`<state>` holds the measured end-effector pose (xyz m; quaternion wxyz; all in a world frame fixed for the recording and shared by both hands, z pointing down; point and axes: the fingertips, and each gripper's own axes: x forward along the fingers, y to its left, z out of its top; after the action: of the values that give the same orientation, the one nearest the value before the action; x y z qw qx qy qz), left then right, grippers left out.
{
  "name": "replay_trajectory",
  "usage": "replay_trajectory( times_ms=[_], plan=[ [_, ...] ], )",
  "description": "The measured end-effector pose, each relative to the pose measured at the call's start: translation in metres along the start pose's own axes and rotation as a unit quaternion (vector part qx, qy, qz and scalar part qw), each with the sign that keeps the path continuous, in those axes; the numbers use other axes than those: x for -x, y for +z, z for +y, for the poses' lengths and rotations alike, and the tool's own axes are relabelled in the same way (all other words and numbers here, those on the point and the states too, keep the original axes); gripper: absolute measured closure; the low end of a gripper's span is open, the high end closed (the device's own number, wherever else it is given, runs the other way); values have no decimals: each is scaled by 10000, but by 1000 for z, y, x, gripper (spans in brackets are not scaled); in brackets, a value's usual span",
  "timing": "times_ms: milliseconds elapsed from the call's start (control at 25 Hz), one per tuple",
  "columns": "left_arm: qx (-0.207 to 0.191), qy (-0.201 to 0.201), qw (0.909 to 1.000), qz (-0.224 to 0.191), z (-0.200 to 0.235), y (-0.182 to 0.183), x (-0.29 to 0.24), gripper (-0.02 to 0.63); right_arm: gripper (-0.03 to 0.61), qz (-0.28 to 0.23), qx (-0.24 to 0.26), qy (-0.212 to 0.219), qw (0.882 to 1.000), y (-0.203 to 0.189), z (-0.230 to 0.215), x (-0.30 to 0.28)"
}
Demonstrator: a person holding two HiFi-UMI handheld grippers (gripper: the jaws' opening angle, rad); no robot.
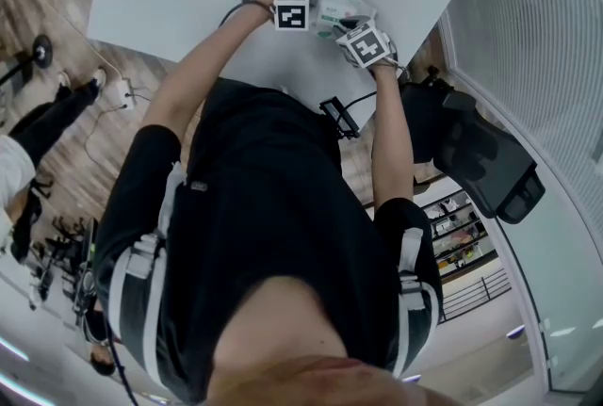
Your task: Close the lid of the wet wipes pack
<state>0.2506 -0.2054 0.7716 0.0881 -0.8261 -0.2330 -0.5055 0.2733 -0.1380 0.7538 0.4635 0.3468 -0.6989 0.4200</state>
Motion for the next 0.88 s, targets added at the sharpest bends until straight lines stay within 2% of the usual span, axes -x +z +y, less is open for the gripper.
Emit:
replay_trajectory(
  times_ms=[320, 560, 880],
  plan=[
    [12, -4, 10000, 5, -1, 0, 3, 446, 514, 268, 31, -1094, 9936, 5, -2, -6],
    [33, -23, 10000, -14, 0, -1, 3, 446, 511, 374, 74, -1277, 9911, 6, -3, -9],
    [126, 37, 9999, -61, -2, 2, 1, 446, 509, 209, -14, -1321, 9910, 0, -1, -5]
  ],
)
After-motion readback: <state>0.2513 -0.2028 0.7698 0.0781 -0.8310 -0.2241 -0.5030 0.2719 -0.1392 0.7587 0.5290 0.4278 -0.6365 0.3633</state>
